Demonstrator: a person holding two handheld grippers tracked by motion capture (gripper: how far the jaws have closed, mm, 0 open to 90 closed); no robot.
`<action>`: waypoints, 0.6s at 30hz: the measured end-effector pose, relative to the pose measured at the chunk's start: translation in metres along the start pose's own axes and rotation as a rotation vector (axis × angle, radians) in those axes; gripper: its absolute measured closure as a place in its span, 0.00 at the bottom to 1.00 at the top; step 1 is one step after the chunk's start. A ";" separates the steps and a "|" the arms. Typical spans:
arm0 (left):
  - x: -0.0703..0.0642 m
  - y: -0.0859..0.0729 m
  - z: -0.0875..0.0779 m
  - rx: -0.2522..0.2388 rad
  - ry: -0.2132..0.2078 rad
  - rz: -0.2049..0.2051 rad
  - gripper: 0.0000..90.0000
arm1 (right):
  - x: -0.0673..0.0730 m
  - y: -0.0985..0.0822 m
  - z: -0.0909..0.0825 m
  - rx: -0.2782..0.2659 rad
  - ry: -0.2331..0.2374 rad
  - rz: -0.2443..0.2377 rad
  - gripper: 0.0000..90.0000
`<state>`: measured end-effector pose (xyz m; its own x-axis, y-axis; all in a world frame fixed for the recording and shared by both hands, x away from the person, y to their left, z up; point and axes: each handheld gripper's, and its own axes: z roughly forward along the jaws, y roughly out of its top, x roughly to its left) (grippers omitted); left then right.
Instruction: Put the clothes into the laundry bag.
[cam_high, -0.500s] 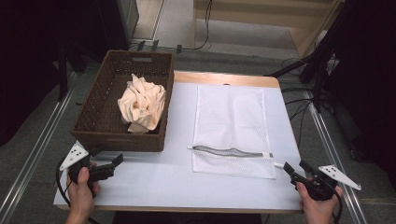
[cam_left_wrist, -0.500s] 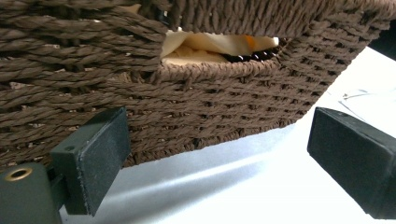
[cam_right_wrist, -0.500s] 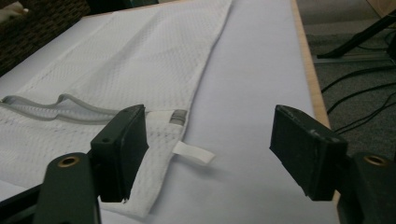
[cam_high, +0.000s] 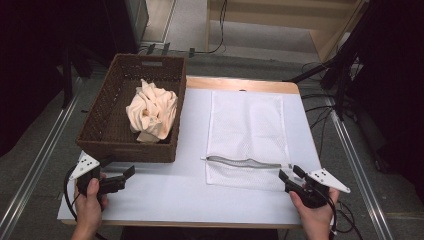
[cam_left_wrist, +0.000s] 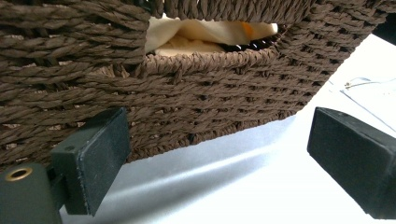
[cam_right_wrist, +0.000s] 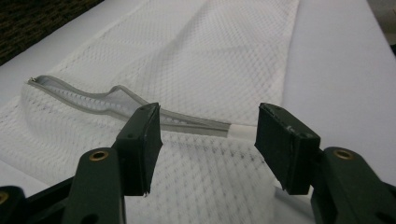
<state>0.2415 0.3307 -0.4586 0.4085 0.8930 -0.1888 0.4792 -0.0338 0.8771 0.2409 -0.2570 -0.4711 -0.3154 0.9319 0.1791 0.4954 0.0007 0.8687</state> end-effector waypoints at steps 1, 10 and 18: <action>0.000 0.000 0.000 0.002 -0.002 0.001 0.06 | 0.002 0.002 0.004 0.011 0.000 0.002 0.46; -0.001 -0.001 0.000 0.018 -0.014 0.010 0.06 | 0.022 0.013 0.031 0.054 -0.006 -0.051 0.45; -0.001 -0.001 0.001 0.021 -0.015 0.005 0.06 | 0.039 0.017 0.052 0.098 -0.002 -0.102 0.46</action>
<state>0.2413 0.3296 -0.4592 0.4230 0.8858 -0.1911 0.4934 -0.0483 0.8684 0.2788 -0.2015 -0.4736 -0.3664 0.9260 0.0908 0.5374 0.1309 0.8331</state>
